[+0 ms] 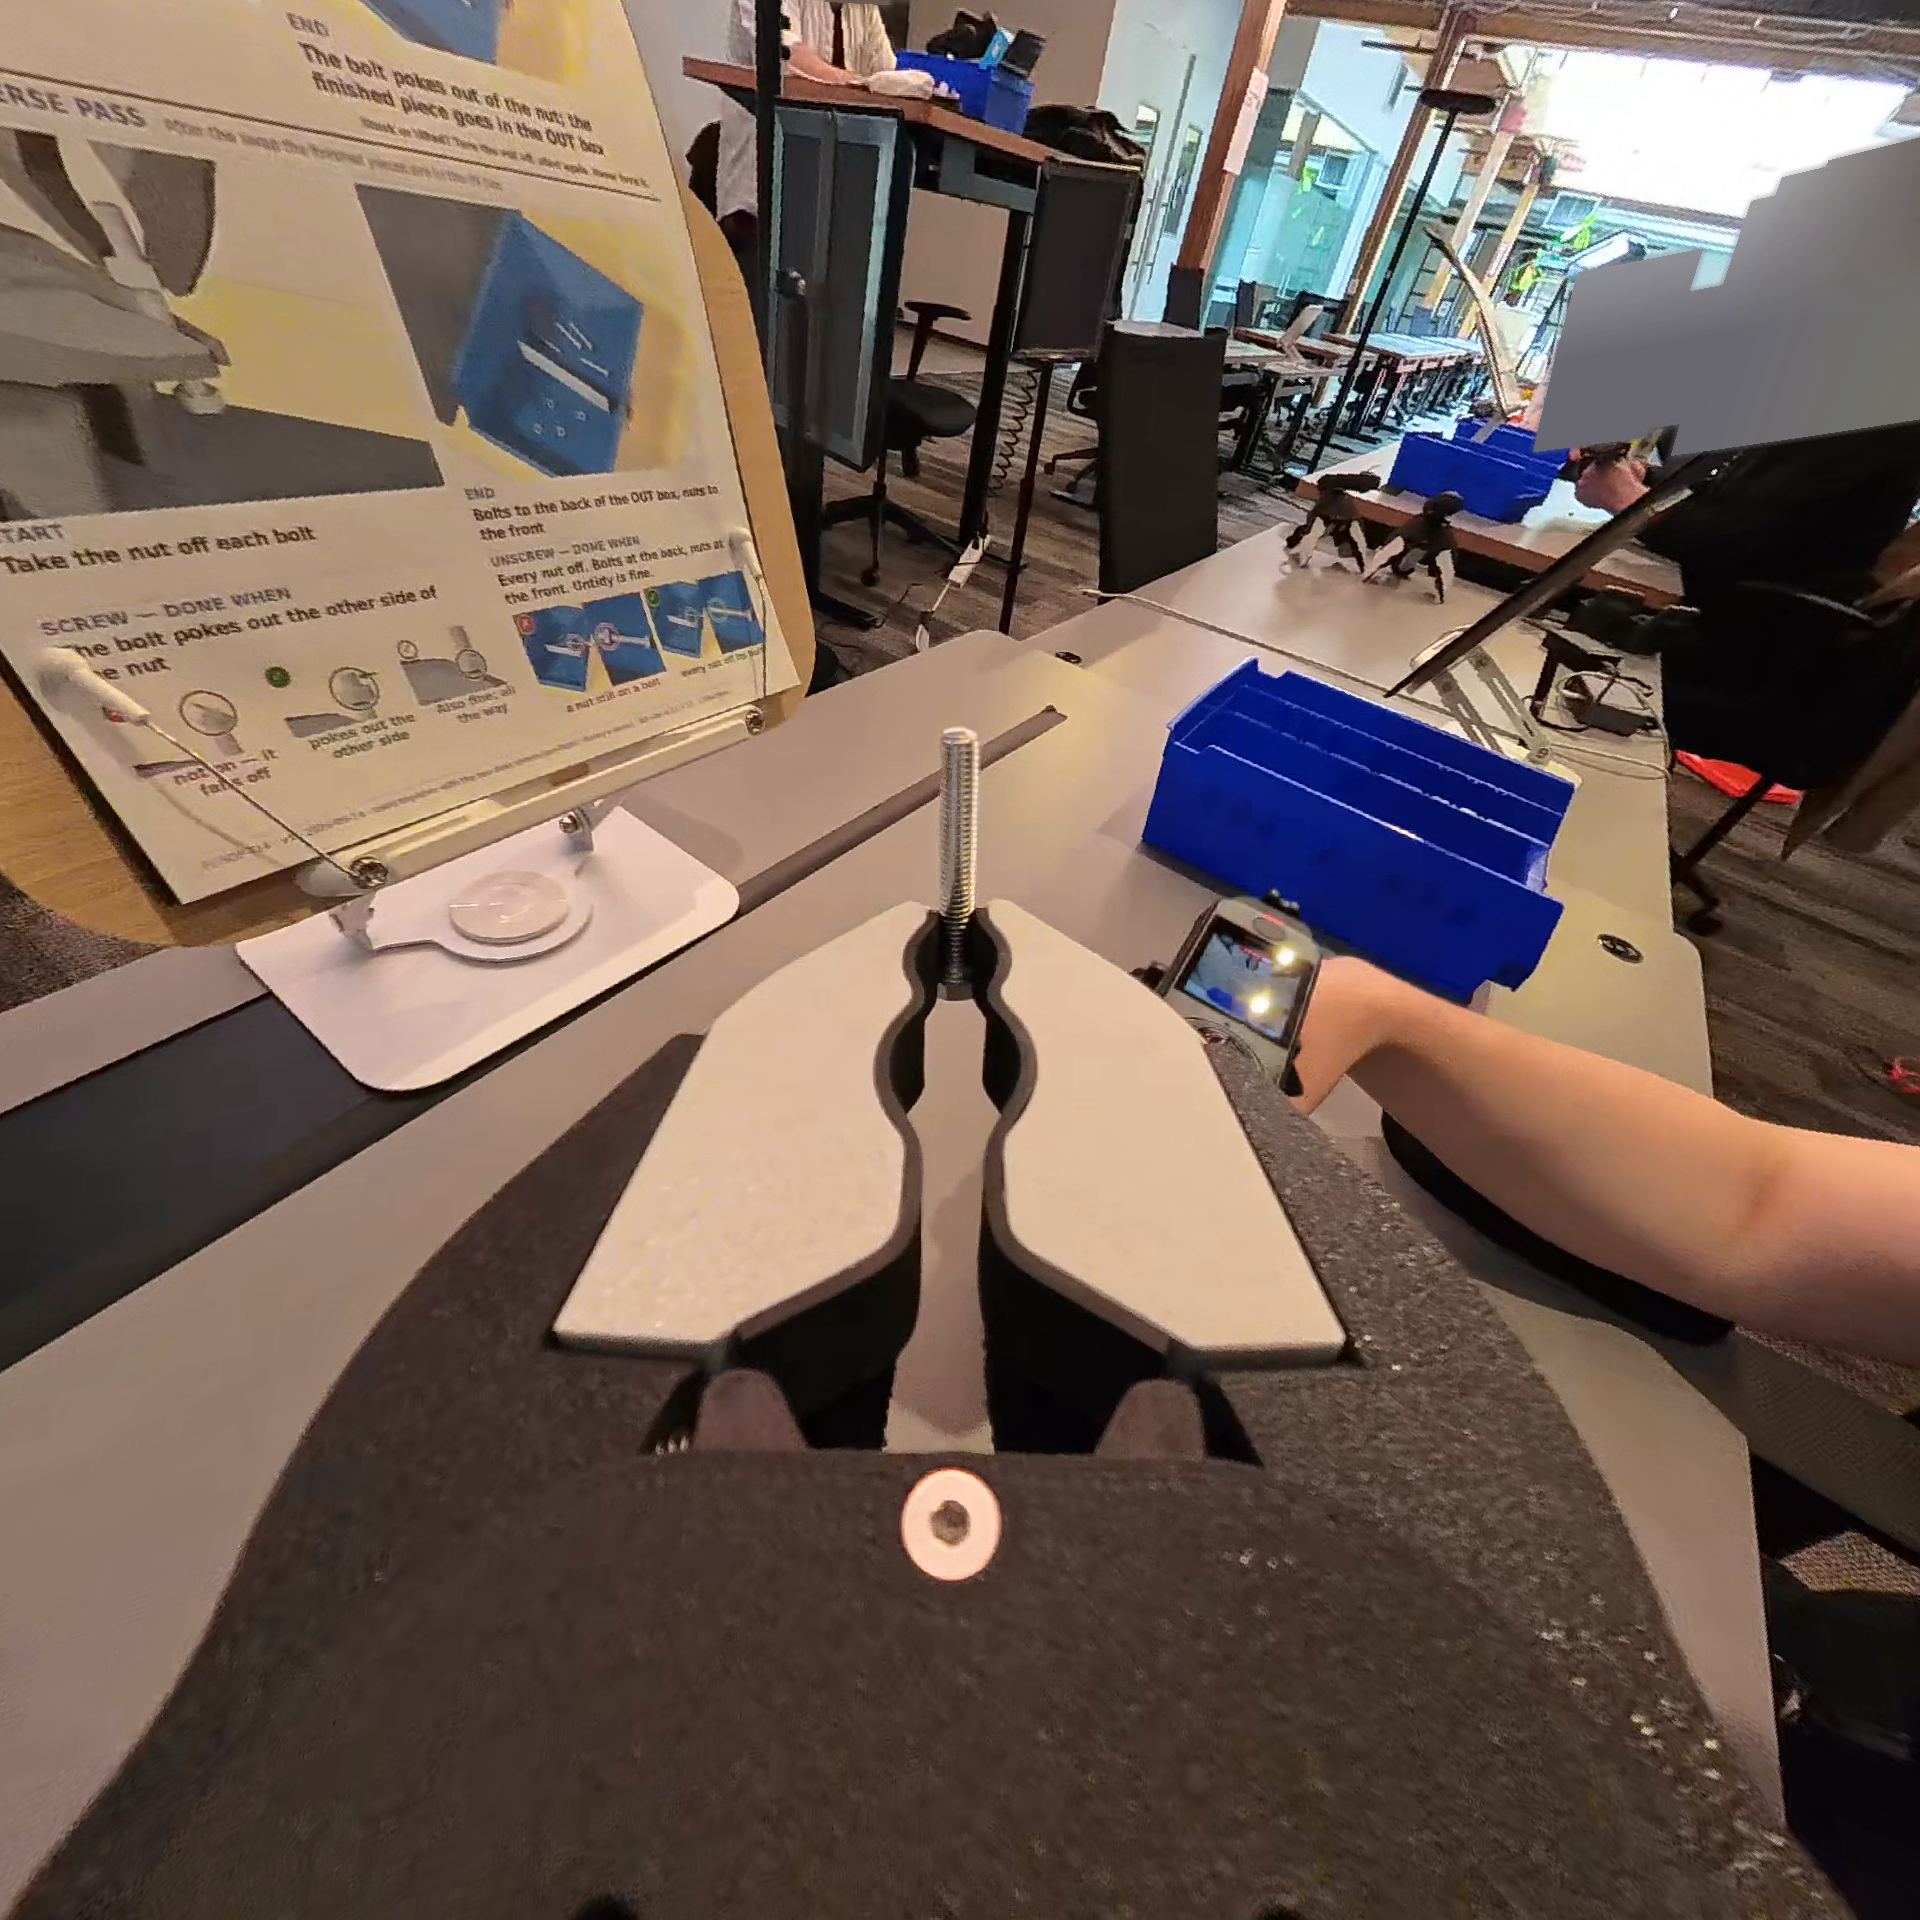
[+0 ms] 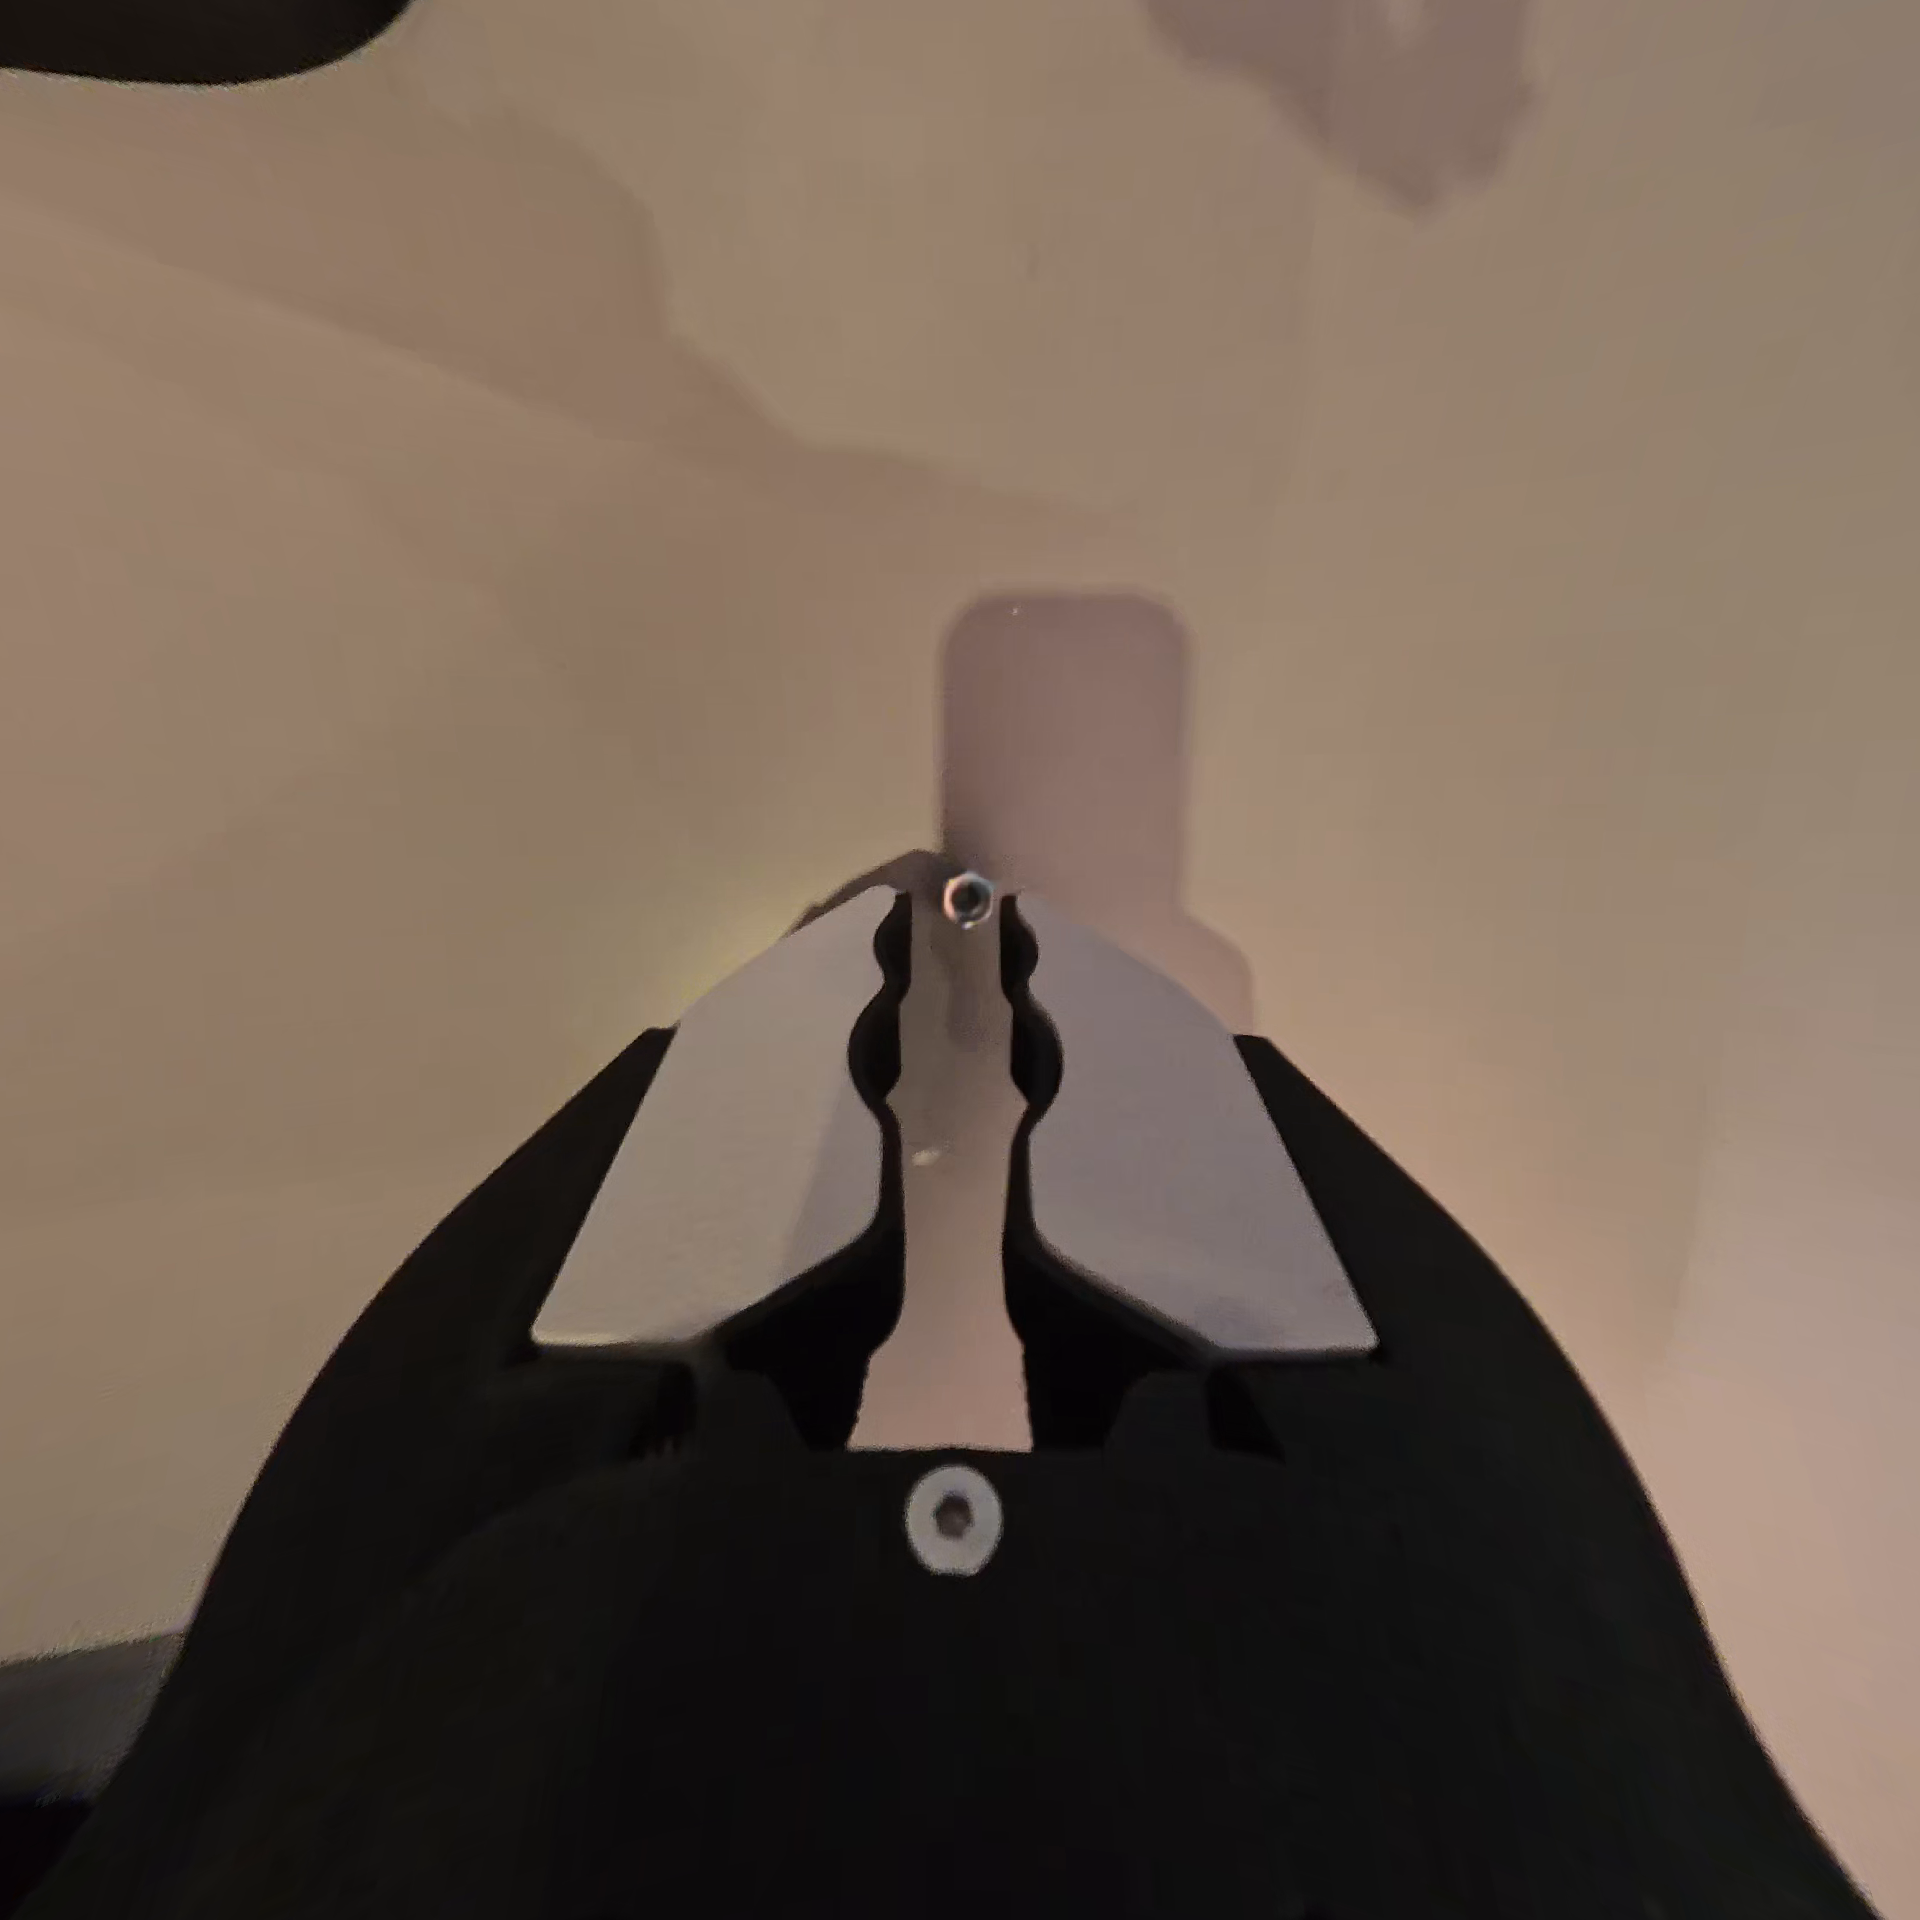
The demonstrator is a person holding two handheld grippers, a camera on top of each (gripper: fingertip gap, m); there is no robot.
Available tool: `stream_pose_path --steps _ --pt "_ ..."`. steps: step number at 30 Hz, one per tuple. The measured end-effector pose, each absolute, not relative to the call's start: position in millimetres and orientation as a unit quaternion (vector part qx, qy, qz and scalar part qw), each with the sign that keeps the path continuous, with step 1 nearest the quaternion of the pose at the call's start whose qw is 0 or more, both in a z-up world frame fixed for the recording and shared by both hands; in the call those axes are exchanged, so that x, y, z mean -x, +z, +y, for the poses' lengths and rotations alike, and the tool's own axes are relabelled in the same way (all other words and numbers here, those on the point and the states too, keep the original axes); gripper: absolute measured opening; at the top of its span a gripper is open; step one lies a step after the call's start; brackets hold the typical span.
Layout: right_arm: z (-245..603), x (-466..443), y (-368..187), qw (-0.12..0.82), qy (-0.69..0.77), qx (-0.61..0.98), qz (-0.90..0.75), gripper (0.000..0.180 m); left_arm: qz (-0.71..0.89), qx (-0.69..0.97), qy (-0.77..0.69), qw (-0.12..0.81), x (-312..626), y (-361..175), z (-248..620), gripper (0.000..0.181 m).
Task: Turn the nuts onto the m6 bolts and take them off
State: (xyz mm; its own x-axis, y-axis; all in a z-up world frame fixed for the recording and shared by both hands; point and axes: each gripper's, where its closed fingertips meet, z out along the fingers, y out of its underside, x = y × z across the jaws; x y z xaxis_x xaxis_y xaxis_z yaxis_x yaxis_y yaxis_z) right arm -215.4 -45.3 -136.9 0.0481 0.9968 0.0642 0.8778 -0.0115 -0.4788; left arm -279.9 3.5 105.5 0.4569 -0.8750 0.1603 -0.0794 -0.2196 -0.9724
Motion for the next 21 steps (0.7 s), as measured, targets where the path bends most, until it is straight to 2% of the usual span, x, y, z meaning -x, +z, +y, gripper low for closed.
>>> stream_pose_path --steps 21 --pt "-42 216 -155 0.14 0.122 0.703 -0.687 0.015 0.415 0.717 -0.35 0.437 273 68 -3 0.005"
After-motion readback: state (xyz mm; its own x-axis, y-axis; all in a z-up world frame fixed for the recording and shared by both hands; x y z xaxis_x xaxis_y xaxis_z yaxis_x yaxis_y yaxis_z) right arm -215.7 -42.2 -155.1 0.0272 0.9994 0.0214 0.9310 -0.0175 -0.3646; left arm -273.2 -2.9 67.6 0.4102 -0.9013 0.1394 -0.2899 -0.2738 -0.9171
